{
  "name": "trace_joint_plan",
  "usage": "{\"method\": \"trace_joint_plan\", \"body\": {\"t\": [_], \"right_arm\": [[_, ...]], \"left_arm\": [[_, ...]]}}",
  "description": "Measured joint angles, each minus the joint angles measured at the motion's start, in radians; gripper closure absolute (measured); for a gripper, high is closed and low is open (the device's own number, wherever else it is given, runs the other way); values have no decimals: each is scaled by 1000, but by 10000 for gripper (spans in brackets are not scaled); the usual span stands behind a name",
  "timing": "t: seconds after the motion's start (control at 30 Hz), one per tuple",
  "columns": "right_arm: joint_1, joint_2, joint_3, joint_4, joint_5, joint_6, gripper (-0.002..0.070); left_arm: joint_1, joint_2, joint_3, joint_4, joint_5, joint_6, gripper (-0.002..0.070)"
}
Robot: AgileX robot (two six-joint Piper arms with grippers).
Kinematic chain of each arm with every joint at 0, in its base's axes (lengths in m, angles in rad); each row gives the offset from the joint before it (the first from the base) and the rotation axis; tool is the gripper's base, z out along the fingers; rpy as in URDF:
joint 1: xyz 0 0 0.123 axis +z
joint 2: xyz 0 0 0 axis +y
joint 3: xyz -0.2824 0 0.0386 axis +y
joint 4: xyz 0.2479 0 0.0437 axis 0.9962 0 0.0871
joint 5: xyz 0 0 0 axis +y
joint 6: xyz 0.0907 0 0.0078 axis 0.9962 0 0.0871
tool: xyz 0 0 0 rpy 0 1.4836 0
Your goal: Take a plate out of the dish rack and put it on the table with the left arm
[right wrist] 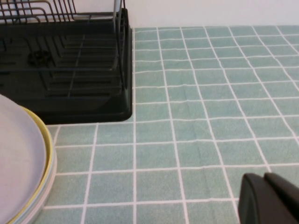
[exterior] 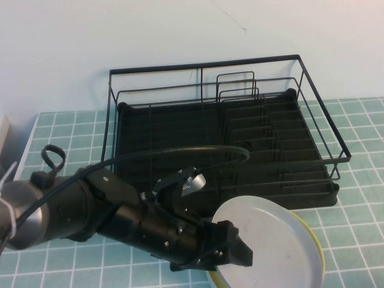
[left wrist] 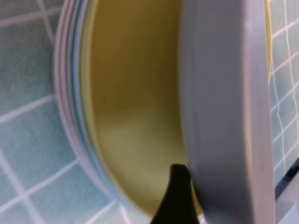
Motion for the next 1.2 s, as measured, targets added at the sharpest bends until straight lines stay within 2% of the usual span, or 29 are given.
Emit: {"method": "trace_joint_plan", "body": {"t": [0.3,0.4,0.43,0.5,0.57,0.6,0.67,0.77,0.97,1.2], "right_arm": [[0,0,0,0,0,0,678],[0,0,0,0,0,0,678],[0,0,0,0,0,0,678],[0,0,0,0,0,0,678],[0,0,0,0,0,0,678],[0,0,0,0,0,0,678],[0,0,0,0,0,0,678],[0,0,0,0,0,0,678],[0,0,0,0,0,0,678],[0,0,0,0,0,0,678]], "left_arm": [[175,-177,0,415,124,-256,152],[220,-264,0,513,169,-298,179],[228,-299,1,537,183,-305,216],[236,-372,2,572,205,-305,336],[240,-468,2,597,217,-279,513],[240,-518,3,601,223,-271,568],[240,-626,3,611,230,-262,630],[240,-781,3,645,228,-258,662],[240,-1075,3,771,199,-257,673],[240,-1237,3,839,192,-257,676]]}}
